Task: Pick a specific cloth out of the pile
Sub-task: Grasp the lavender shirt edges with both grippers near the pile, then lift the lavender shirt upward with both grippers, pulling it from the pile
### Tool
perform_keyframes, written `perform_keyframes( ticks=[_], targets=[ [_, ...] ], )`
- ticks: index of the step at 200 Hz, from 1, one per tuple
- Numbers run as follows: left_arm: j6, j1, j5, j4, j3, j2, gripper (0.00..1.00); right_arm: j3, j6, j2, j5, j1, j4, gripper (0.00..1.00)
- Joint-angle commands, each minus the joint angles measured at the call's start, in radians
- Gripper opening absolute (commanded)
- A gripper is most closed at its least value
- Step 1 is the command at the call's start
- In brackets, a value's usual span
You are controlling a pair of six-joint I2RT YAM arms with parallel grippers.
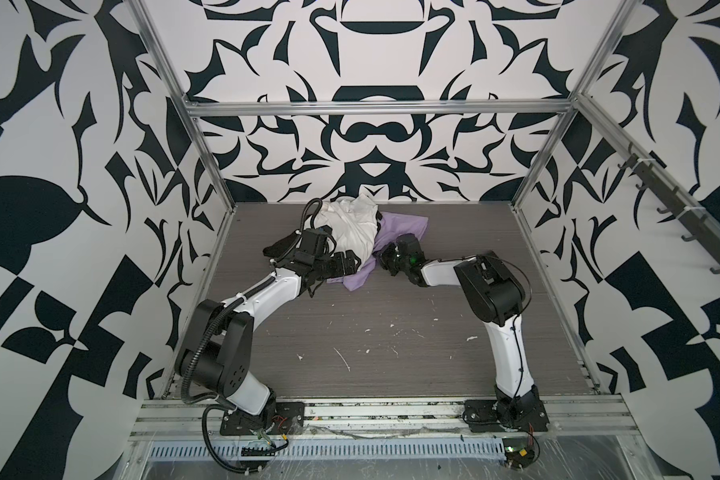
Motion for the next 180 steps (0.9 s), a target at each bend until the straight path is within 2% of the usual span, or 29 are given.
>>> perform_keyframes(
  ticks=[1,120,155,180],
  targets=[
    [0.013,-0.002,0.025,-0.014,0.057,0.009,0.9,0.07,-0.038,-0.076,-0.03,-0.001,0.013,0.0],
    [0.019,0.0,0.089,-0.005,0.146,0.009,0.89,0.171,-0.13,-0.166,-0.02,0.007,-0.103,0.0],
    [0.074,-0.001,0.108,-0.078,0.174,0.014,0.88,0.225,-0.15,-0.185,-0.024,0.008,-0.155,0.0],
    [0.08,0.005,0.137,-0.068,0.155,-0.002,0.88,0.243,-0.155,-0.203,-0.022,0.007,-0.166,0.0]
  ],
)
